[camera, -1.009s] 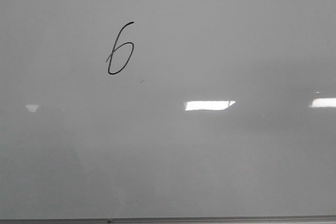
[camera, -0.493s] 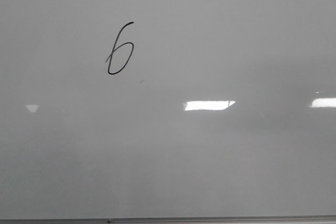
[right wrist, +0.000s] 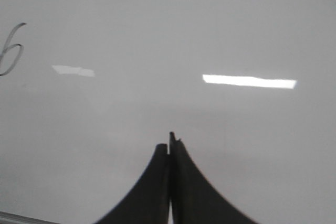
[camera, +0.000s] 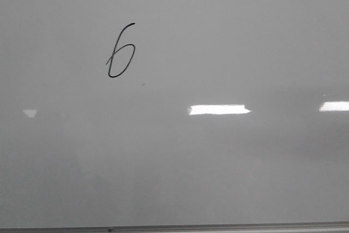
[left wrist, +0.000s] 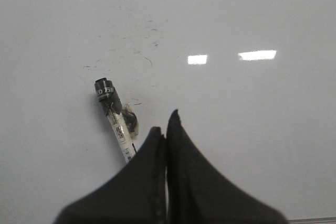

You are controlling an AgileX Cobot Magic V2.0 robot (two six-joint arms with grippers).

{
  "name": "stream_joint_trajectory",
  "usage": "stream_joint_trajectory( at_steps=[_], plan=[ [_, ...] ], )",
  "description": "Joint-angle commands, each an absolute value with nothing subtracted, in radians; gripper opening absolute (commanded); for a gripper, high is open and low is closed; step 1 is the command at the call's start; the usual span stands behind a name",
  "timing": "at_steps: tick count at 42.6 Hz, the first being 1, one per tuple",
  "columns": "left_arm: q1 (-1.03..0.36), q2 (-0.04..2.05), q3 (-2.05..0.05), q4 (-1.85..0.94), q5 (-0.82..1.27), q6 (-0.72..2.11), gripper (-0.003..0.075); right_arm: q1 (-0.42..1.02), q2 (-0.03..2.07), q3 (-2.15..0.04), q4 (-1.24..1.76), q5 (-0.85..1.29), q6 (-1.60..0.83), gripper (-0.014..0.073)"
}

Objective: Write number 6 on whiteboard

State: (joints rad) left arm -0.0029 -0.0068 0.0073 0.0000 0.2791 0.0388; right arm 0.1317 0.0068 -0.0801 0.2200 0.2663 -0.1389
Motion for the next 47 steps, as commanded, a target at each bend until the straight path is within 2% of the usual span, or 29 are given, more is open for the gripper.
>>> stream_joint_trajectory(
  at_steps=[1, 8, 47],
  plan=[
    [-0.004, -0.021, 0.011, 0.000, 0.205, 0.042, -0.0020, 0.066, -0.022, -0.059, 0.198, 0.183, -0.110, -0.0060],
    [-0.004, -0.021, 0.011, 0.000, 0.205, 0.042, -0.0020, 0.016, -0.029, -0.012, 0.187, 0.191, -0.072, -0.0060],
    [-0.004, -0.021, 0.011, 0.000, 0.205, 0.042, -0.0020, 0.015, -0.029, 0.013, 0.151, 0.200, -0.072, -0.0060]
  ],
)
